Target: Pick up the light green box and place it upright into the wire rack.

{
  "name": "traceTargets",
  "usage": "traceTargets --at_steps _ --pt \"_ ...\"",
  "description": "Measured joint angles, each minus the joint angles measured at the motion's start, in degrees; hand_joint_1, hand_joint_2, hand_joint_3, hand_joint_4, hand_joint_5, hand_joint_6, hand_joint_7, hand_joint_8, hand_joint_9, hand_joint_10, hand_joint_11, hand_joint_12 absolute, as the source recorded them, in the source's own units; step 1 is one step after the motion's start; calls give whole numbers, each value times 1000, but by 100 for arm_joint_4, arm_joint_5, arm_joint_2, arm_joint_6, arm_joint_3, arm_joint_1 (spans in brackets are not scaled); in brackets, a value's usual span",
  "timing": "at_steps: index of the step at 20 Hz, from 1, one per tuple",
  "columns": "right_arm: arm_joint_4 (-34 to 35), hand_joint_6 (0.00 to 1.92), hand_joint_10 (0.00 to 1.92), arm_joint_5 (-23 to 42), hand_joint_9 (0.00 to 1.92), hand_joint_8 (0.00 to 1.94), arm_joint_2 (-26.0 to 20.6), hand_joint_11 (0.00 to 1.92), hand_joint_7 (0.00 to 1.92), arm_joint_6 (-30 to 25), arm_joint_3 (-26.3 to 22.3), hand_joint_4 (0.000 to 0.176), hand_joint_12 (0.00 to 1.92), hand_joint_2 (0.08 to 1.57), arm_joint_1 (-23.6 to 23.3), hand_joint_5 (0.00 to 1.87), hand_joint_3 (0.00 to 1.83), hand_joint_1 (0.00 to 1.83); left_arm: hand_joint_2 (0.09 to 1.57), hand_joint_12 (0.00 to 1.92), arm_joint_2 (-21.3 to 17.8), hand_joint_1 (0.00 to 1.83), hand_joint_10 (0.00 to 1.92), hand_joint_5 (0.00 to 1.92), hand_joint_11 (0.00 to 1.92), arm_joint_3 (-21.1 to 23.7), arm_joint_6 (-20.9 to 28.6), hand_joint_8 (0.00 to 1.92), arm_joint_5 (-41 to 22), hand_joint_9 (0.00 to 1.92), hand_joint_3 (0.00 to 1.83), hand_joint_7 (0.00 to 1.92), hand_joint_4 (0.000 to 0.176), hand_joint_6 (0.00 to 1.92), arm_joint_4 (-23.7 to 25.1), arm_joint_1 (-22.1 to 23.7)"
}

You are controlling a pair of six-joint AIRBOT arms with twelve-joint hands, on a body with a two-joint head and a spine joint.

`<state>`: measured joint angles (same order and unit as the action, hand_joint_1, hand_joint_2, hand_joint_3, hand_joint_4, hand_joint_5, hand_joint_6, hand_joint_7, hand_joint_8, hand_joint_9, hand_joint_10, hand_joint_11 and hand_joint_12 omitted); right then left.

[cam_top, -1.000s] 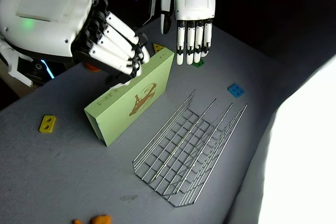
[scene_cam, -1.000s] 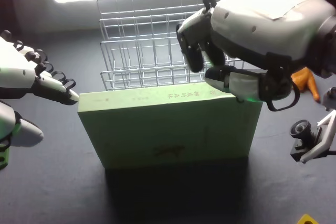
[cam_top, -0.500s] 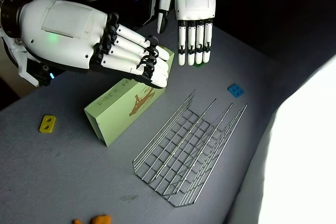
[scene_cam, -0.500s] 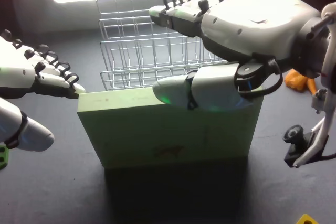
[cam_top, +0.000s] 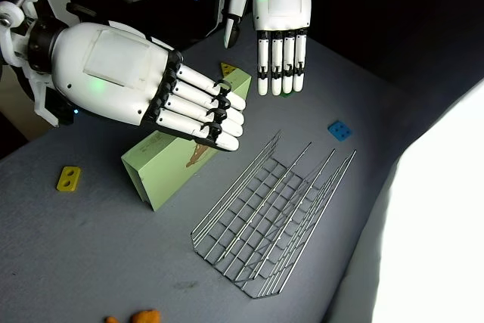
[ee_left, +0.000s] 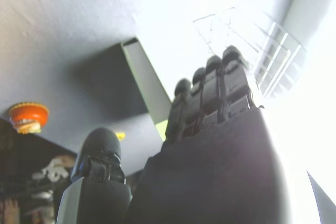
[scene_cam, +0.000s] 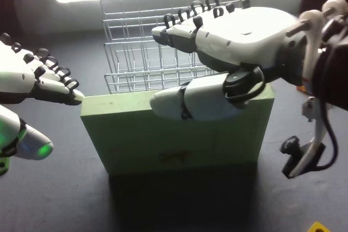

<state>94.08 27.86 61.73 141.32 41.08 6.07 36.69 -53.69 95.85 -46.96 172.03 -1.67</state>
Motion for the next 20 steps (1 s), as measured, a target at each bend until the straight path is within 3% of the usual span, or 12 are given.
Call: traceTargets --at_steps 3,6,7,8,9,11,15,20 --pt "92 1 4 44 25 8 142 2 42 133 138 0 2 1091 146 18 0 217 1274 0 0 58 0 70 0 -37 -2 5 2 3 0 34 0 10 2 0" --pt "199 0 0 28 4 1 254 0 29 203 240 0 0 1090 205 0 0 238 1269 0 0 36 0 57 0 -59 0 2 2 0 0 30 6 3 4 0" --pt "219 0 0 24 0 3 275 0 11 229 251 0 0 1069 203 0 0 409 1258 0 0 51 0 59 0 -59 -2 2 -2 0 0 30 11 4 4 0" --pt "238 0 0 0 0 3 293 0 9 262 251 0 0 1063 203 0 0 447 1255 0 0 55 0 60 0 -59 0 2 0 0 0 30 12 4 4 0" --pt "289 0 0 -22 0 0 310 0 1 299 251 0 0 1042 203 0 0 624 1245 0 0 84 10 94 0 -59 0 14 0 29 0 69 3 16 4 0" --pt "358 0 0 -37 0 0 358 0 0 304 264 0 0 1019 210 0 0 868 1246 0 0 89 9 102 0 -59 0 10 0 33 0 76 0 14 2 0" --pt "367 0 0 -44 0 0 404 0 0 278 337 0 0 991 310 0 0 1031 1249 0 0 51 8 82 0 -59 0 6 -4 40 0 82 0 0 7 -2" --pt "446 0 0 -236 0 0 407 0 0 223 361 0 0 995 310 0 0 1027 1265 0 31 35 2 99 0 -52 0 3 7 41 5 92 0 3 7 -42"
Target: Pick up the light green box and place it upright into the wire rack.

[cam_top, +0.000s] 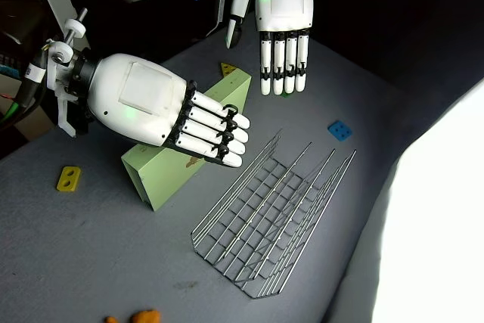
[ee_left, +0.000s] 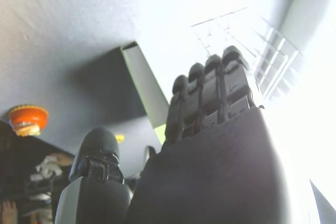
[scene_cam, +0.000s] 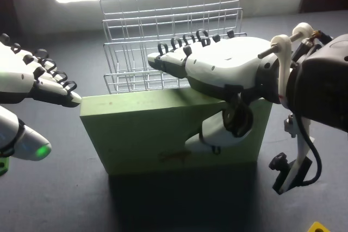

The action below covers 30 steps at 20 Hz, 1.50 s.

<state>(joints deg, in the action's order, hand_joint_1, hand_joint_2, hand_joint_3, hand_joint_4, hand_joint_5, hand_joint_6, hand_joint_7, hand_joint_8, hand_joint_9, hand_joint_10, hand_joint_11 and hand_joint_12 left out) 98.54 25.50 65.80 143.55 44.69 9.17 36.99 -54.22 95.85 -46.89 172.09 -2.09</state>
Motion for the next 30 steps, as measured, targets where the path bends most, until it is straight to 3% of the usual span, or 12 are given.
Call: traceTargets --at_steps 8,10,16,17,18,19,20,21,22,23,24,30 --pt "352 0 0 -63 0 0 24 0 0 9 83 0 0 988 20 0 0 1009 1266 0 0 133 4 159 0 0 0 3 -4 57 1 118 0 14 -2 0" --pt "367 0 0 -52 0 0 26 0 0 9 83 0 0 1009 20 0 0 1034 1272 0 0 4 0 145 0 0 -2 0 -2 12 4 84 0 5 -4 0" --pt "367 5 5 -48 12 5 28 0 15 2 83 0 0 1027 20 12 0 1064 1280 0 0 3 17 124 0 0 0 15 -2 49 4 94 0 14 -2 0" --pt "367 7 7 -50 108 30 28 0 115 0 83 0 185 1027 20 120 1 1103 1286 0 0 0 3 98 0 0 -2 2 -4 9 6 48 0 2 -2 0" --pt "367 7 7 -48 108 30 28 0 115 0 83 0 185 1027 20 120 1 1103 1286 0 0 0 3 98 0 0 0 2 -4 9 6 48 0 2 -2 0" --pt "367 14 16 -48 302 28 28 0 318 -2 81 0 644 1064 17 341 2 1080 1282 0 0 0 0 89 0 0 -2 0 -4 1 4 36 0 0 -2 0" --pt "365 61 122 -48 723 76 28 256 776 -4 83 0 1005 1101 17 703 5 1133 1281 0 0 0 0 92 0 0 0 0 -7 0 3 16 0 2 -2 0" --pt "363 45 121 -48 825 51 28 296 891 -9 83 0 1122 1109 17 793 2 1146 1281 0 0 0 0 92 0 0 0 0 -4 0 3 12 0 2 -4 0" --pt "369 977 268 -50 1122 720 28 605 1099 -11 83 0 1229 1122 17 888 0 1228 1287 0 0 0 0 92 0 0 0 4 -4 0 6 21 0 2 -2 0" --pt "389 826 1005 -55 972 878 28 697 1084 -20 81 0 1270 1095 17 966 0 1355 1290 0 0 16 0 79 0 0 0 1 -7 0 5 12 0 0 -2 0" --pt "365 748 1199 -50 919 913 28 719 1074 -11 83 0 1379 1086 17 1030 0 1381 1293 0 0 2 0 73 0 0 -2 3 -2 1 6 18 0 0 -2 0" --pt "367 766 1259 -48 921 892 28 729 1078 -20 83 0 1430 1085 17 1014 1 1388 1281 0 0 4 3 107 1 0 -2 13 -7 9 0 37 0 13 -2 0"
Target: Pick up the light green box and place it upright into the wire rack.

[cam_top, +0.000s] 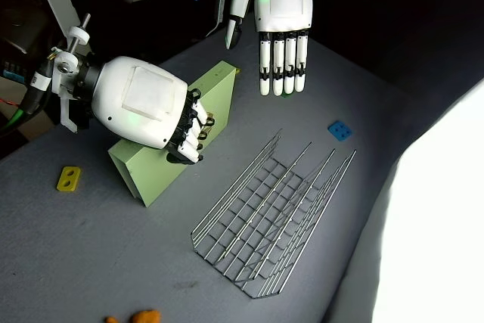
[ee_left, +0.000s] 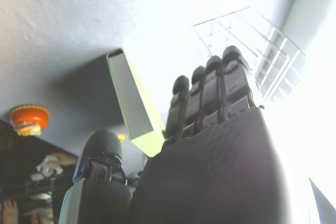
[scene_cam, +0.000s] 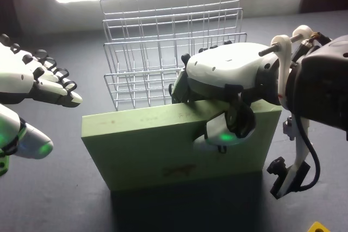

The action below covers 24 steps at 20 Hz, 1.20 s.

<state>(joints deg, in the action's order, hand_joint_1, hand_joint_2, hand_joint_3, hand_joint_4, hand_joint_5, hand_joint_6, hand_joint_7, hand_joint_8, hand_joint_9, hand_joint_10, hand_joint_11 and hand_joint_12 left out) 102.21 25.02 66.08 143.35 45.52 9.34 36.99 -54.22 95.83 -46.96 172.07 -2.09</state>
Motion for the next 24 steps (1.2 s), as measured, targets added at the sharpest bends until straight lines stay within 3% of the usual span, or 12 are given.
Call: traceTargets --at_steps 4,10,12,19,23,24 --pt "46 744 1235 4 933 849 -48 737 1099 9 -7 0 1417 1078 -149 1038 0 1390 1284 0 0 8 1 100 0 0 2 11 2 5 1 39 0 9 -2 0" --pt "15 821 1303 52 913 929 -289 721 1040 120 -7 0 1470 1099 -778 975 2 1383 1279 0 0 0 3 76 0 0 2 4 4 9 0 29 0 0 0 -31" --pt "-52 737 1262 39 941 876 -326 746 1067 166 -7 0 1435 1085 -883 1019 0 1388 1281 0 0 9 2 103 0 0 2 10 2 11 0 62 0 9 0 -31" --pt "-1158 813 1294 -44 938 895 -426 742 1042 -503 -7 0 1463 1096 -1064 972 0 1386 1278 0 0 46 5 124 0 0 2 9 2 16 0 70 0 20 -2 -31" --pt "-2011 788 1195 -39 989 781 -452 768 1104 -944 -7 0 1456 1073 -1147 1007 0 1391 1291 0 0 3 0 71 0 0 2 0 2 0 4 32 0 0 -4 -31" --pt "-2264 788 1219 -35 960 861 -452 741 1071 -1069 -7 0 1454 1080 -1147 1010 2 1389 1294 0 0 15 0 94 0 0 2 6 2 0 4 47 0 9 -2 -31"
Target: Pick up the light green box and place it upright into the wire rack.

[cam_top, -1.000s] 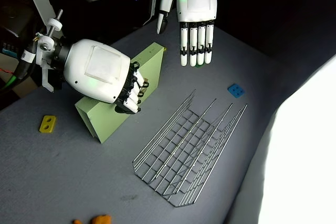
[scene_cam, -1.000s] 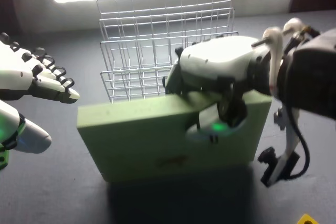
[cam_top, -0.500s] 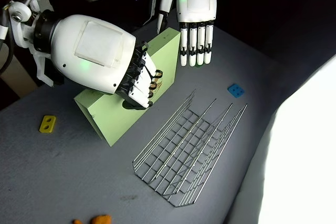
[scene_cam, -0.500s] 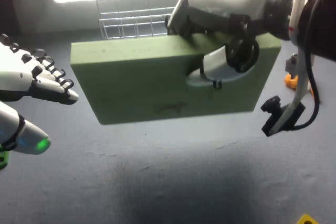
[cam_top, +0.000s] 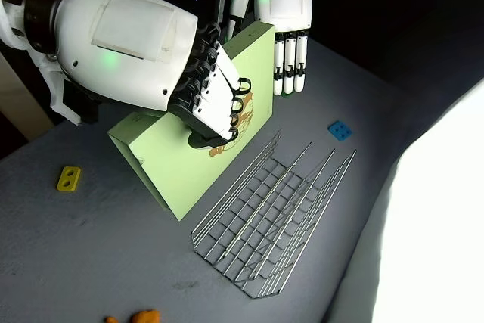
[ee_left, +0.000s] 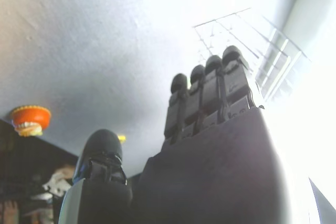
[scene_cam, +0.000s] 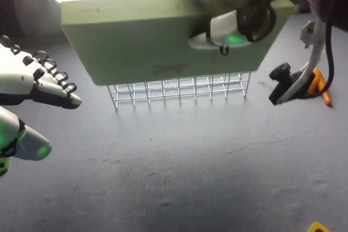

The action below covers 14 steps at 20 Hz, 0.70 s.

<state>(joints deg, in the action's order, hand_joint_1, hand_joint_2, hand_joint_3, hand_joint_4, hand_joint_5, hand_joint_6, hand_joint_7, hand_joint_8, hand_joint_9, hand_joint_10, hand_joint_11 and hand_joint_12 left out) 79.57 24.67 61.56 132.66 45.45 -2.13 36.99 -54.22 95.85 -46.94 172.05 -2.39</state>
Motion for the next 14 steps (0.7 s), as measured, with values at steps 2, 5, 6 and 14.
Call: traceTargets --at_steps 2,5,6,14 --pt "-190 815 1206 -2 962 869 0 734 1066 -125 0 0 1450 1080 0 1004 1 1389 1297 0 0 29 0 90 0 0 0 6 0 0 4 55 0 4 2 0" --pt "-507 824 1222 -37 953 797 22 728 1109 -409 74 0 1425 1082 -7 984 0 1389 1294 0 0 46 8 125 0 0 0 18 15 22 1 112 0 14 2 -17" --pt "-509 791 1228 -48 947 816 59 719 1107 -450 153 0 1414 1082 -20 993 0 1390 1292 0 0 60 11 133 0 0 0 16 26 33 0 120 0 14 0 -48" --pt "-1019 793 1131 -181 1008 677 393 757 1170 -883 765 0 1370 1060 164 1021 0 1396 1300 0 7 31 0 116 0 -20 0 1 4 5 3 83 0 2 0 -70"
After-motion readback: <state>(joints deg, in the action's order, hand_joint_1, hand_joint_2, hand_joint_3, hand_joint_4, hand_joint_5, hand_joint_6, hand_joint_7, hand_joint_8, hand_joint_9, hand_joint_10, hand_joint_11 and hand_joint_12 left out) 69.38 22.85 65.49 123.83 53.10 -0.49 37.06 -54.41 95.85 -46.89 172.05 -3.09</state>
